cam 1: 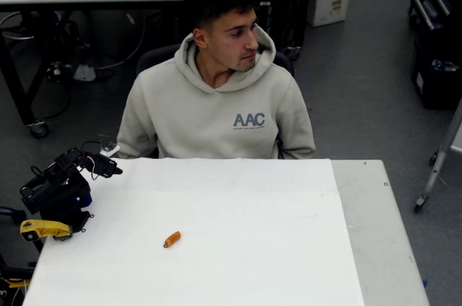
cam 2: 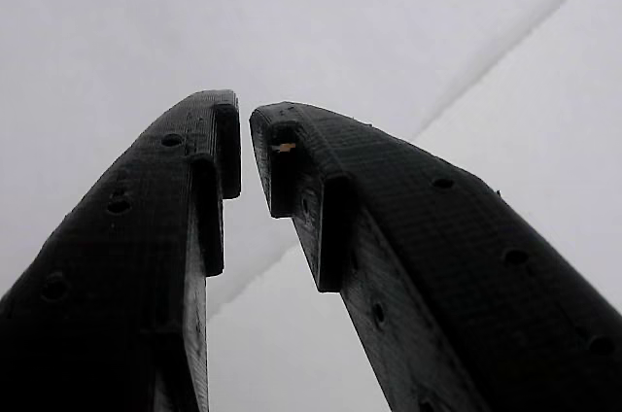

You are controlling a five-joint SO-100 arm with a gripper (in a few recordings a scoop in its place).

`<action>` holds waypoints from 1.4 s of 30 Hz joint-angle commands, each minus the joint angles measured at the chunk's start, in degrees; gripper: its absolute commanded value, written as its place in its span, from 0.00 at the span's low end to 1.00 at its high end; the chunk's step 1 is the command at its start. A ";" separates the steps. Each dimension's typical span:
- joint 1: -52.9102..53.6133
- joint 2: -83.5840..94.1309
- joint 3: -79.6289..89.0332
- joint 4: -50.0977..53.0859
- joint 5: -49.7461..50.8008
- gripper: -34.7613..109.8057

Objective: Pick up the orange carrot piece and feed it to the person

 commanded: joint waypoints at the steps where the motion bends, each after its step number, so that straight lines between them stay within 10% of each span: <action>1: -1.23 1.23 -0.26 -0.44 -0.79 0.23; 42: -1.23 0.18 -0.44 -0.62 -0.97 0.22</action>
